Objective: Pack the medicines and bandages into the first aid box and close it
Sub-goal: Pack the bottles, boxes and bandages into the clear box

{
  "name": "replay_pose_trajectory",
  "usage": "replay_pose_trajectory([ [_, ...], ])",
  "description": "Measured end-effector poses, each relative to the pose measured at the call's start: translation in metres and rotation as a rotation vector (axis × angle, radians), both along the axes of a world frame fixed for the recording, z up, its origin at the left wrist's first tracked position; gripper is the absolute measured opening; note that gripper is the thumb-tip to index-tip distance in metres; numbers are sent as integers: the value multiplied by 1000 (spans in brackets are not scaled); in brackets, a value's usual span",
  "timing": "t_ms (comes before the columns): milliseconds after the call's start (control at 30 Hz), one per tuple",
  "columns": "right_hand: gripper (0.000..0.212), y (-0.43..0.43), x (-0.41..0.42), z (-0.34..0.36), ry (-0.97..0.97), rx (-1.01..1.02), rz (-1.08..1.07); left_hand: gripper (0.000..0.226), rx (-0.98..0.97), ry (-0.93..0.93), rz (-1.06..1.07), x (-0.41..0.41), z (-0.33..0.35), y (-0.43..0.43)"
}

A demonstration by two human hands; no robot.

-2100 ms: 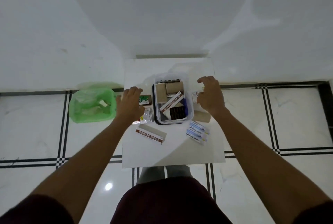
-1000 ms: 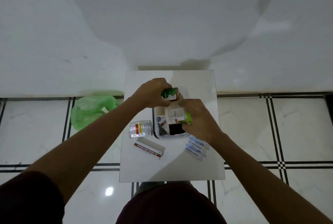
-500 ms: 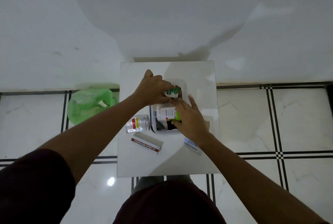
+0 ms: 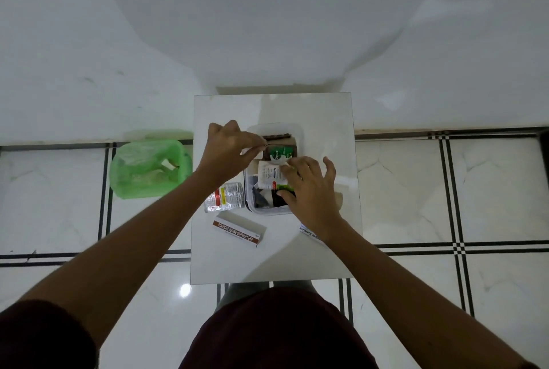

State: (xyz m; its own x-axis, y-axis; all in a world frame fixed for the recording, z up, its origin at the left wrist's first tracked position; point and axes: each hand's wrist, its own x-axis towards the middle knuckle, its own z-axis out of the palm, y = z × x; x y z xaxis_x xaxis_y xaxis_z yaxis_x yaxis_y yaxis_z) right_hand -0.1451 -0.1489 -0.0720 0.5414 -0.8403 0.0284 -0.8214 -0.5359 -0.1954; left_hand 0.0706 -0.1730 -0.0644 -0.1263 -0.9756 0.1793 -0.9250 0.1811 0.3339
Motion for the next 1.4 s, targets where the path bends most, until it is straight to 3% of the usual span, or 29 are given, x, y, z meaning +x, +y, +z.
replay_pose_trajectory([
  [133, 38, 2, 2, 0, 8, -25, 12, 14, 107, -78, -6, -6, -6, 16],
  [300, 37, -1, 2, -2, -11, -9, 39, 15, 42, -51, 31, -15, -1, 20],
  [467, 42, -5, 1, 6, -16, 34, 36, 17, -25, 102, 240, -15, 2, 47],
  [567, 44, -6, -11, 15, -167, 62, -68, 17, -41, 293, 411, -11, 0, 75],
  [633, 37, -1, -27, 20, -268, 58, -187, 19, 11, 339, 419, -10, -1, 100],
  [767, 31, 19, -66, 16, -306, 111, -297, 27, 199, 130, 230, -13, -10, 150],
  [900, 40, 28, -89, -3, -165, 284, -296, 36, 361, 54, 173, -13, -20, 166],
  [1033, 45, 26, -91, -19, -13, 405, -241, 48, 553, -143, -27, -14, -23, 174],
  [1167, 41, 18, -85, -27, 76, 424, -184, 50, 531, -281, -105, -13, -29, 174],
  [1400, 39, 5, -82, -29, 123, 425, -175, 36, 462, -309, -118, -15, -29, 166],
])
